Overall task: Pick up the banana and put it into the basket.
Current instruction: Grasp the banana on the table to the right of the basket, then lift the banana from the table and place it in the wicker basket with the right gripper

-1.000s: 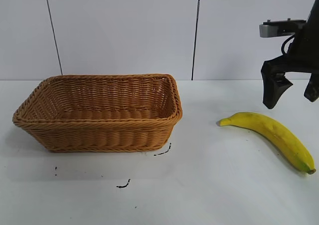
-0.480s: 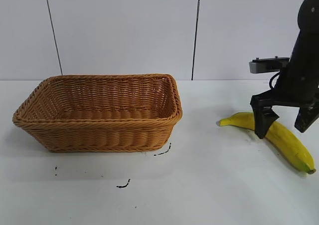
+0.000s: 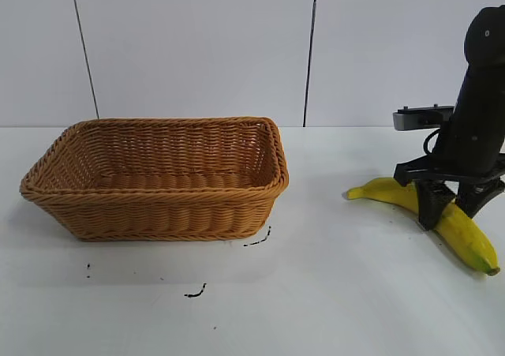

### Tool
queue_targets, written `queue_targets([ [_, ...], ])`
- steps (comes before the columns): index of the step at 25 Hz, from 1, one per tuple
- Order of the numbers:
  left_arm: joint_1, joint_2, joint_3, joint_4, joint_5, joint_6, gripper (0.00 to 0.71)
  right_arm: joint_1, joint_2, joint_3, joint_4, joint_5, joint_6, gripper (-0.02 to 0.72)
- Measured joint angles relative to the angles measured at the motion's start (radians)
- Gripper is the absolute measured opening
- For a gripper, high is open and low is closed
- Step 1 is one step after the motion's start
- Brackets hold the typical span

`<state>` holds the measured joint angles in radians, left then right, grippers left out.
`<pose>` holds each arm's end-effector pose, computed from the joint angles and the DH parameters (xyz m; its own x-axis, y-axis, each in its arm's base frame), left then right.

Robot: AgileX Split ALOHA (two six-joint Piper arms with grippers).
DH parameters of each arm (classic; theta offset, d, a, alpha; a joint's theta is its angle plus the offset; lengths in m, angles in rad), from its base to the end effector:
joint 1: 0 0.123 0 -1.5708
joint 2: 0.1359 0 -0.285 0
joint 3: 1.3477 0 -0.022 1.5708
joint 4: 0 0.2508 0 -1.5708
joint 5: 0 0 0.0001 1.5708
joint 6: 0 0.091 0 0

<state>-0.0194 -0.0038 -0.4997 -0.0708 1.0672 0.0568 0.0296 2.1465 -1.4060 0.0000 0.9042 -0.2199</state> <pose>-0.0059 -0.0055 0.2768 -0.4558 0.0314 -0.8895 0.0848 0.9964 -0.0083 0.3996 0.0118 0.1129 -0.9689 -0.2469 -0.0130 -0.2469 0.9690 -0.0029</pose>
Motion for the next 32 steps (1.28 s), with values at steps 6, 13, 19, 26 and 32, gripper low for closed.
queue_targets([
  [6,0.000,0.000,0.000,0.000,0.000,0.000,0.693,0.000,-0.068,-0.147,0.007,0.139,0.001,0.297],
  [13,0.000,0.000,0.000,0.000,0.000,0.000,0.693,0.000,-0.153,-0.356,0.018,0.298,0.039,0.297],
  [19,0.000,0.000,0.000,0.000,0.000,0.000,0.693,0.039,-0.155,-0.449,0.011,0.308,0.065,0.297],
  [26,0.000,0.000,0.000,0.000,-0.001,0.000,0.693,0.218,-0.155,-0.481,-0.044,0.308,0.005,0.297],
  [32,0.000,0.000,0.000,0.000,-0.001,0.000,0.693,0.366,-0.155,-0.481,-0.066,0.248,-0.042,0.297],
])
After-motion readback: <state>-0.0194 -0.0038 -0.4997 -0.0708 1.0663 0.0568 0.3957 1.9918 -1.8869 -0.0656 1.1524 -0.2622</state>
